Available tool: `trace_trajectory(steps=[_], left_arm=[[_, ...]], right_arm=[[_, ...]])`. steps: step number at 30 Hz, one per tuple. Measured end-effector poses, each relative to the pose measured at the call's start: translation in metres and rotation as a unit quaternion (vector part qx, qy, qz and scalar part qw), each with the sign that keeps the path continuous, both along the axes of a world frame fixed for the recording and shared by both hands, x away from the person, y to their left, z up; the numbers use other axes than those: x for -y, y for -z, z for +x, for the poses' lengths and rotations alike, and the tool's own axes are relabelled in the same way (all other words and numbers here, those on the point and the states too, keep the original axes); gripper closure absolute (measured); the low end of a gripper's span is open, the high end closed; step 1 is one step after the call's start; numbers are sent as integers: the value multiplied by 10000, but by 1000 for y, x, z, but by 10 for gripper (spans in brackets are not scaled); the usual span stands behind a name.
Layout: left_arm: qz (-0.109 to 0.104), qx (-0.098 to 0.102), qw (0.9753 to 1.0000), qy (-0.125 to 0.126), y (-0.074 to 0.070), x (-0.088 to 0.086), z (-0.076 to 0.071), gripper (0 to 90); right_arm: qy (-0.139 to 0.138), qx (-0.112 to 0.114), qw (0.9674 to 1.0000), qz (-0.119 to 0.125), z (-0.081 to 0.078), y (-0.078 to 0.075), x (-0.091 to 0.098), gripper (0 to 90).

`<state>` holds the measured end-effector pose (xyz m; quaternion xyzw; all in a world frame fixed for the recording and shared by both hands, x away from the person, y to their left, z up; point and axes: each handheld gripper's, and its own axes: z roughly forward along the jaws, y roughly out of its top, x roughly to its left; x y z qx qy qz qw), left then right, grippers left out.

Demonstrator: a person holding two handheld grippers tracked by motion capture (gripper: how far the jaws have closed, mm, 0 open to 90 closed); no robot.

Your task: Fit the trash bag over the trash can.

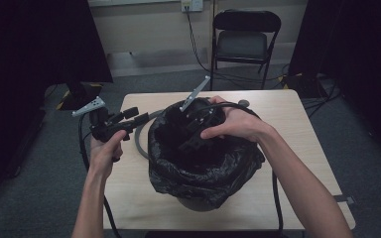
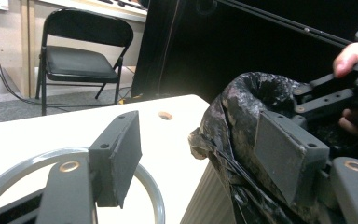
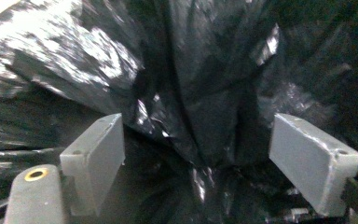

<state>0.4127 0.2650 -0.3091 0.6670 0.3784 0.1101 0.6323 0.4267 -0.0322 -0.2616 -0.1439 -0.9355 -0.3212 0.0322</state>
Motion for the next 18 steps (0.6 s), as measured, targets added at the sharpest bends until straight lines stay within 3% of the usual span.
trace_trajectory(steps=[2,5,8,12,14,18], left_arm=[[10,8,10000,-9,0,1,-1,312],[155,20,9999,-29,0,3,-2,312],[240,8,9997,-22,1,5,-2,309],[408,-31,9992,-45,2,7,-1,306],[449,-62,9990,-19,2,8,-2,303],[610,-14,9981,7,1,11,-5,297]], right_arm=[[5,76,10000,64,-1,-4,0,187],[277,295,9984,406,5,-13,2,187],[493,588,9948,673,11,-18,4,188],[731,810,9898,916,18,-23,6,189],[849,882,9876,986,22,-27,10,192],[1066,983,9861,817,29,-35,18,191]])
